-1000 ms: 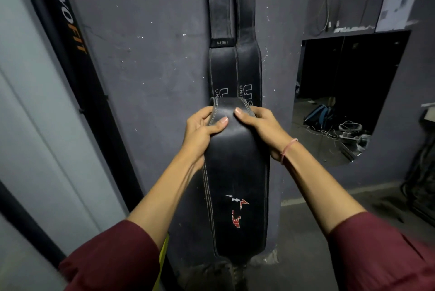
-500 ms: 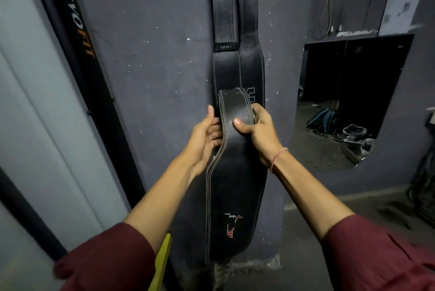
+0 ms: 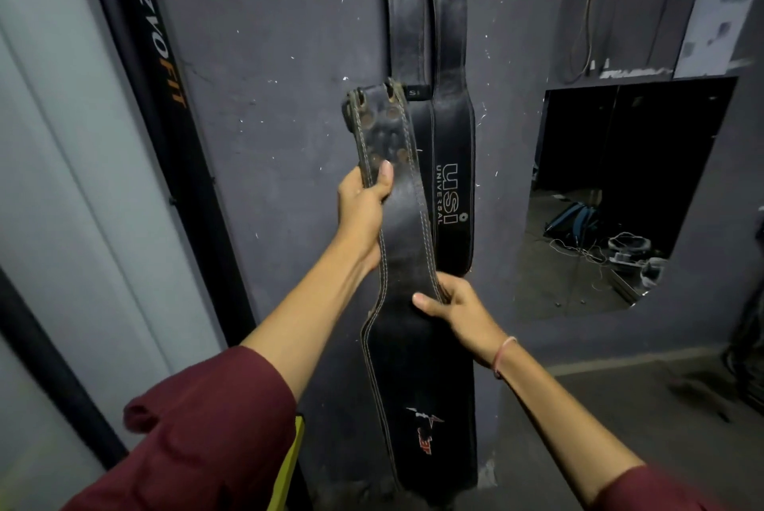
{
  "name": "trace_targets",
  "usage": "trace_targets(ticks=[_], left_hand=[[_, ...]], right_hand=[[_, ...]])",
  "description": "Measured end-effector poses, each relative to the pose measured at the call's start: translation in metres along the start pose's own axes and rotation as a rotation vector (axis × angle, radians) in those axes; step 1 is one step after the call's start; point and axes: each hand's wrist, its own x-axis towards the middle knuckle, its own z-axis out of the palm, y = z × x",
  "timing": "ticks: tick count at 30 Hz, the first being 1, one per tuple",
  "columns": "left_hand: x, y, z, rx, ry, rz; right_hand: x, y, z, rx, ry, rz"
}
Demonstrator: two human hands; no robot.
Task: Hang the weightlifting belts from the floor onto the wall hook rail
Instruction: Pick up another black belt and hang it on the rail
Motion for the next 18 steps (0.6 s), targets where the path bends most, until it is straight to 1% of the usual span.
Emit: trace_targets(ticks=[3, 6, 8, 9, 11, 14, 16, 18], left_hand=[[-0.004, -0.011, 0.005, 0.031, -0.01, 0.026], [-0.011, -0.018, 0.015, 0.027, -0.038, 0.046], [-0.014, -0.018, 0.021, 0.02, -0.05, 0.049], [-0.014, -0.016, 0.023, 0.026, -0.04, 0.045], [-0.012, -0.016, 0.025, 0.03, 0.004, 0.053], [-0.009, -0.017, 0.021, 0.027, 0.009, 0.046], [-0.01, -0.02, 0.016, 0.042, 0.01, 0.044], [-0.01, -0.021, 0.011, 0.046, 0.011, 0.025]], right_hand=[[-0.002, -0.001, 0.002, -0.071, 0.056, -0.072], [0.021, -0.049, 0.003, -0.068, 0.198, -0.198], [0.043, -0.082, -0.004, -0.067, 0.279, -0.212], [0.052, -0.09, -0.008, -0.088, 0.291, -0.209], [0.057, -0.092, -0.009, -0.084, 0.249, -0.232], [0.04, -0.069, -0.002, 0.044, 0.21, -0.265], [0.023, -0.039, -0.003, 0.079, 0.164, -0.206], [0.003, -0.005, -0.003, 0.076, 0.084, -0.082]])
